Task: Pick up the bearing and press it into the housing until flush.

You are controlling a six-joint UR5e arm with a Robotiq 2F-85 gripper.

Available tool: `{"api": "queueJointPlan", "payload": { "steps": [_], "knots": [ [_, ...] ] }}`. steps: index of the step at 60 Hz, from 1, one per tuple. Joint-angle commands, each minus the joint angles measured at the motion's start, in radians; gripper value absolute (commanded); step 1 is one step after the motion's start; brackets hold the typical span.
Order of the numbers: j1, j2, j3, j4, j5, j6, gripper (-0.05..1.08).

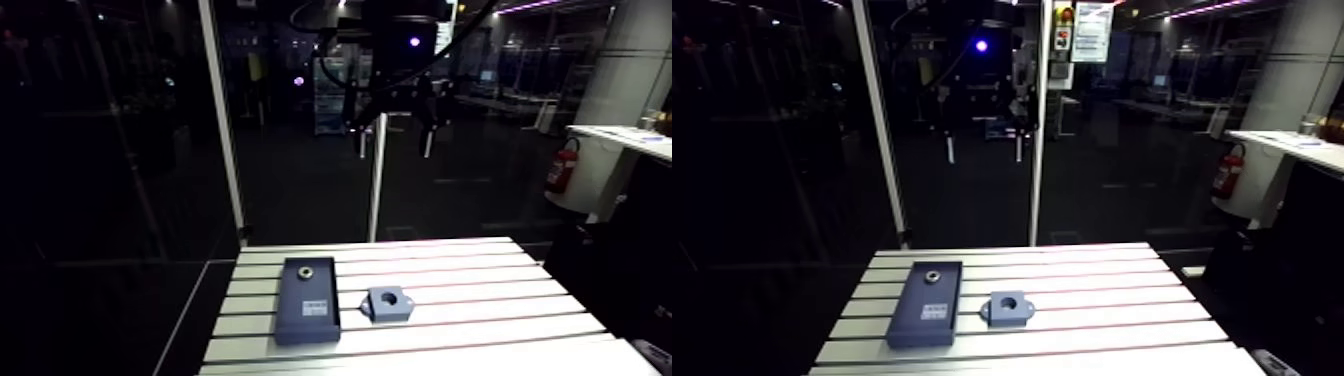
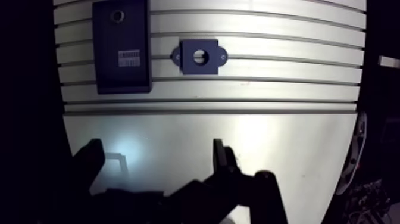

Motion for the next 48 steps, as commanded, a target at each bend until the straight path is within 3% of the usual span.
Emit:
{"api": "queueJointPlan", "payload": {
  "steps": [1, 48],
  "knots": [
    [0.126, 0.097, -0.189, 0.095, 0.009, -0.002, 0.01],
    [0.137, 0.103, -0.189, 0.088, 0.010, 0.000, 0.01]
  ]
}}
